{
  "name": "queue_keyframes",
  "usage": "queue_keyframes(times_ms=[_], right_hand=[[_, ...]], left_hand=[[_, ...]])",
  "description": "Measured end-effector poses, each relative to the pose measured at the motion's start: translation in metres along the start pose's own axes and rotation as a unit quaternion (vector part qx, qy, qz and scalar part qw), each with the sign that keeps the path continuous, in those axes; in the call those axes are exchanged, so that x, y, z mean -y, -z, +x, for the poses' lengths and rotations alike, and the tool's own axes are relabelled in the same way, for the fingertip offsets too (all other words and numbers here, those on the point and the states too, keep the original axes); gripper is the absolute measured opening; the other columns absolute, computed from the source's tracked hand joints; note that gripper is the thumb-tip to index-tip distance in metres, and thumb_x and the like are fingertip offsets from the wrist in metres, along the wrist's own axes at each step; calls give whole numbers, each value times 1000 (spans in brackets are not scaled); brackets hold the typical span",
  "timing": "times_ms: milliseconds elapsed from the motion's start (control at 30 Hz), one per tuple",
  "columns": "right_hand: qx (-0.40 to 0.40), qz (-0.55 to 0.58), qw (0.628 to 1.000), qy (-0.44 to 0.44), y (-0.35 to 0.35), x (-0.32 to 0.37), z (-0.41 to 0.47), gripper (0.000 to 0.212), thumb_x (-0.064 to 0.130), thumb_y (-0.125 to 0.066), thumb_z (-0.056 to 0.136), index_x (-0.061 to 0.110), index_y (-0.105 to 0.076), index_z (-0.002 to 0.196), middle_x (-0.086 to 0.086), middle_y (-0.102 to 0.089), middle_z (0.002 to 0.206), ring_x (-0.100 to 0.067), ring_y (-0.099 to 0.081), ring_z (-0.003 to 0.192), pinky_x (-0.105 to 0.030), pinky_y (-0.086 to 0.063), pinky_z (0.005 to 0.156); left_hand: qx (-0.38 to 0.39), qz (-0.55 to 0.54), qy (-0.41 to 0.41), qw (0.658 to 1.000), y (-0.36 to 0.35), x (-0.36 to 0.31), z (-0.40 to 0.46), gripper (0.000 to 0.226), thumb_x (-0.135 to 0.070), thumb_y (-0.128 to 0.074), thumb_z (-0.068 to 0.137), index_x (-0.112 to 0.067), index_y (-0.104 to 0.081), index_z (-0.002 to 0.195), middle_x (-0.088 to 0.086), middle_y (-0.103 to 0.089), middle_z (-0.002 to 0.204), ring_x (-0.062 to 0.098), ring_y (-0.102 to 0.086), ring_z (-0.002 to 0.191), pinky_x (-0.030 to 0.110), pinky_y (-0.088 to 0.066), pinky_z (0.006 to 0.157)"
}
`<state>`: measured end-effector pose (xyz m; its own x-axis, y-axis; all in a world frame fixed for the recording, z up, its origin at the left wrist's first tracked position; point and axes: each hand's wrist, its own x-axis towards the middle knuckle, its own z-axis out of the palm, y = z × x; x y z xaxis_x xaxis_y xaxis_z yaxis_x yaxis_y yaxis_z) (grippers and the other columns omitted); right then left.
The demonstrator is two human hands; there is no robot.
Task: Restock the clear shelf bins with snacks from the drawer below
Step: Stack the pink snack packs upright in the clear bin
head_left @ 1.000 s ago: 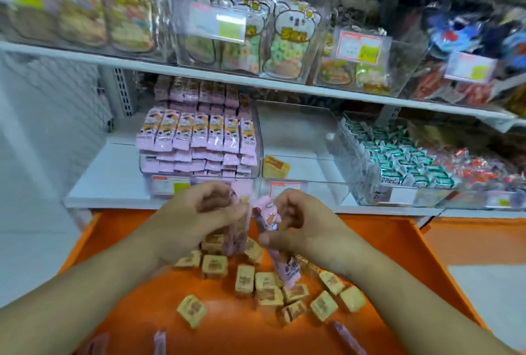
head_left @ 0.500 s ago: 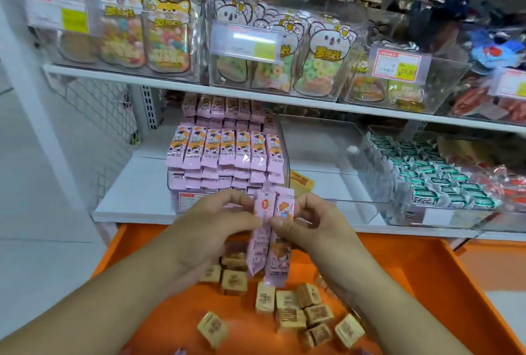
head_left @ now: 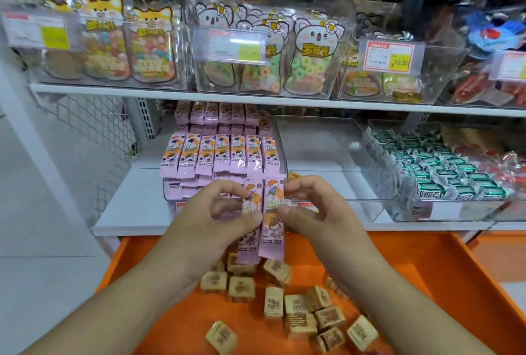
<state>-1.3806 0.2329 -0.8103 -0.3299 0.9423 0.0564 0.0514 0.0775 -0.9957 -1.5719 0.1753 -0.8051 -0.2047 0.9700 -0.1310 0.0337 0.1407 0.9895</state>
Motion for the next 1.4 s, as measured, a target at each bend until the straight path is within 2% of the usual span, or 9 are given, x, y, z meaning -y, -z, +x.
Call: queue_keyframes(times_ms=[100, 200, 433, 667, 867, 1000, 1100, 1233, 1400], right_hand=[[-12, -32, 999, 1, 0, 6, -3, 21, 16, -71, 98, 25, -64, 116, 9, -74, 110, -13, -75, 87, -46, -57, 92], [27, -26, 999, -27, 3, 10, -3, 36, 13, -74, 95, 30, -62, 124, -2, -80, 102, -19, -76, 96, -45, -59, 94], [123, -34, 992, 16, 13, 9, 2, 81, -11, -82, 80, 32, -54, 143, 4, -70, 131, -23, -72, 114, -42, -60, 95], [30, -16, 998, 45, 10, 5, 24, 39, -7, -78, 86, 23, -77, 111, 8, -69, 134, -14, -72, 115, -34, -60, 93], [-47, -35, 996, 68, 12, 12, 68, 27, 10, -74, 95, 27, -73, 116, 13, -79, 95, -12, -61, 68, -24, -50, 63], [-64, -75, 990, 103, 20, 5, 129, 27, 15, -73, 97, 23, -70, 123, 17, -73, 118, 15, -66, 90, -8, -50, 80], [-49, -71, 990, 108, 19, -6, 177, 32, 15, -73, 97, 18, -69, 129, 10, -74, 122, 6, -67, 109, -25, -53, 102], [-43, -85, 987, 129, 15, -20, 228, 29, 7, -73, 95, 21, -74, 119, 9, -77, 116, -6, -70, 111, -35, -55, 104], [-33, -113, 982, 145, 10, -35, 257, 27, 7, -70, 97, 28, -74, 113, 9, -77, 117, -5, -70, 111, -28, -55, 102]], left_hand=[[34, -11, -24, 999, -2, -3, -1, 45, -17, -88, 77, -34, -69, 114, -29, -74, 96, -1, -72, 95, 20, -57, 76], [61, 13, -42, 997, 0, -7, -1, 63, 0, -88, 73, -31, -66, 123, -24, -75, 101, 1, -73, 96, 15, -56, 72], [40, 43, -82, 995, 3, -14, 0, 67, -6, -90, 73, -38, -65, 126, -32, -70, 101, -3, -72, 96, 13, -56, 71], [18, 139, -151, 979, 1, -23, 12, 69, -22, -87, 81, -50, -55, 136, -56, -58, 92, -22, -61, 98, 2, -49, 72], [-41, 296, -194, 935, 13, -33, 52, 78, -58, -80, 79, -63, -41, 146, -30, -61, 125, -15, -58, 106, 18, -47, 90], [-68, 323, -198, 923, 25, -36, 80, 79, -60, -78, 80, -59, -40, 149, -25, -53, 147, -2, -49, 136, 30, -42, 113], [-82, 321, -213, 919, 32, -31, 91, 79, -59, -79, 78, -54, -44, 149, -35, -50, 140, -15, -48, 125, 17, -40, 103], [-99, 327, -219, 914, 35, -24, 97, 79, -61, -78, 76, -59, -43, 147, -43, -49, 129, -33, -43, 108, 4, -32, 90], [-117, 358, -214, 901, 36, -21, 99, 76, -66, -75, 73, -68, -41, 142, -37, -53, 136, -11, -49, 126, 19, -38, 96]])
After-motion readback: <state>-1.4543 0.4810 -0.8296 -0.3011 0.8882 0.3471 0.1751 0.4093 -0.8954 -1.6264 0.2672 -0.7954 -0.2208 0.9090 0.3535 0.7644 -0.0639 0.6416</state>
